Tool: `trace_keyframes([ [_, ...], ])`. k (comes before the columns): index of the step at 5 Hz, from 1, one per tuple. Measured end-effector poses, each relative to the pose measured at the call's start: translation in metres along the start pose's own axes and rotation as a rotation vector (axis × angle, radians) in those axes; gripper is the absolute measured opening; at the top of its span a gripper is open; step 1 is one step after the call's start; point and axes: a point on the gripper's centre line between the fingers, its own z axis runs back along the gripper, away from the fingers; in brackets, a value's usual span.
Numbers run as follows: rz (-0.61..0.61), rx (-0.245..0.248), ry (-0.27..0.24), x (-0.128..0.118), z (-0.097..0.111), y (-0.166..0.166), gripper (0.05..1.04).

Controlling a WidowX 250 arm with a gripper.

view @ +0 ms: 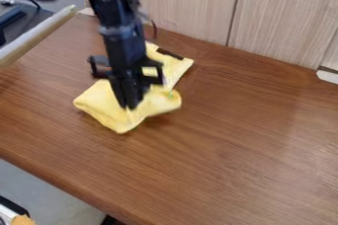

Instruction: Unfold the cloth from bottom to left

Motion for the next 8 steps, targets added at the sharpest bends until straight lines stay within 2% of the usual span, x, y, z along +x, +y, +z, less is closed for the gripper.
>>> trace_keyframes([
  [1, 0.058, -0.019, -0.058, 0.013, 0.026, 0.013, 0.058],
  [2, 0.167, -0.03, -0.134, 0.027, 0.053, 0.04, 0.058],
  [3, 0.294, -0.037, -0.149, 0.038, 0.058, 0.075, 0.058],
  [4, 0.426, -0.046, -0.136, 0.039, 0.053, 0.113, 0.058],
  [6, 0.689, -0.067, -0.05, 0.022, 0.021, 0.186, 0.079],
  [7, 0.746, -0.076, -0.003, 0.015, 0.011, 0.199, 0.228],
  [8, 0.742, -0.069, -0.009, 0.014, 0.01, 0.2, 0.491],
])
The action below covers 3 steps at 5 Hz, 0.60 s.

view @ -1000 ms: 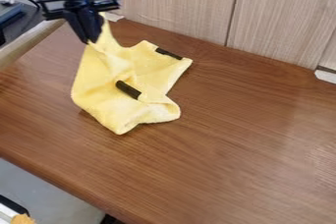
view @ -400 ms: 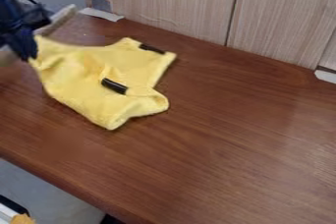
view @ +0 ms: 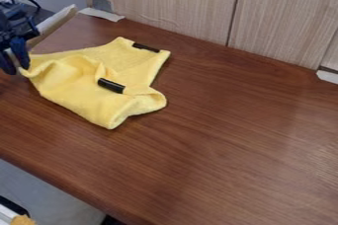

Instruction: Unfold the cloth from bottom to left

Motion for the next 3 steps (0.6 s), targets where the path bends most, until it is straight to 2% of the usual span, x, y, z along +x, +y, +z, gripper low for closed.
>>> trace_keyframes([
  [1, -0.011, 0.008, 0.004, -0.001, -0.001, 0.0, 0.802],
  [2, -0.057, 0.016, 0.015, -0.006, -0.008, -0.008, 1.006],
  [3, -0.122, 0.023, -0.03, -0.009, 0.007, -0.024, 1.007],
])
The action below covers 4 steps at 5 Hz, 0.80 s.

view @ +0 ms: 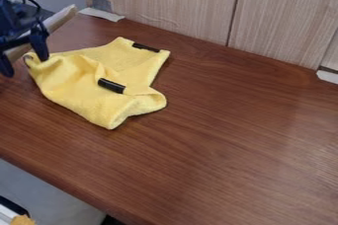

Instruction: Unfold the cloth from bottom to left

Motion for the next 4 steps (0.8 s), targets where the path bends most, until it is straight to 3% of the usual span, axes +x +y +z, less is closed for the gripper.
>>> trace_keyframes([
  [4, -0.262, 0.023, -0.122, -0.019, 0.052, -0.065, 1.001],
])
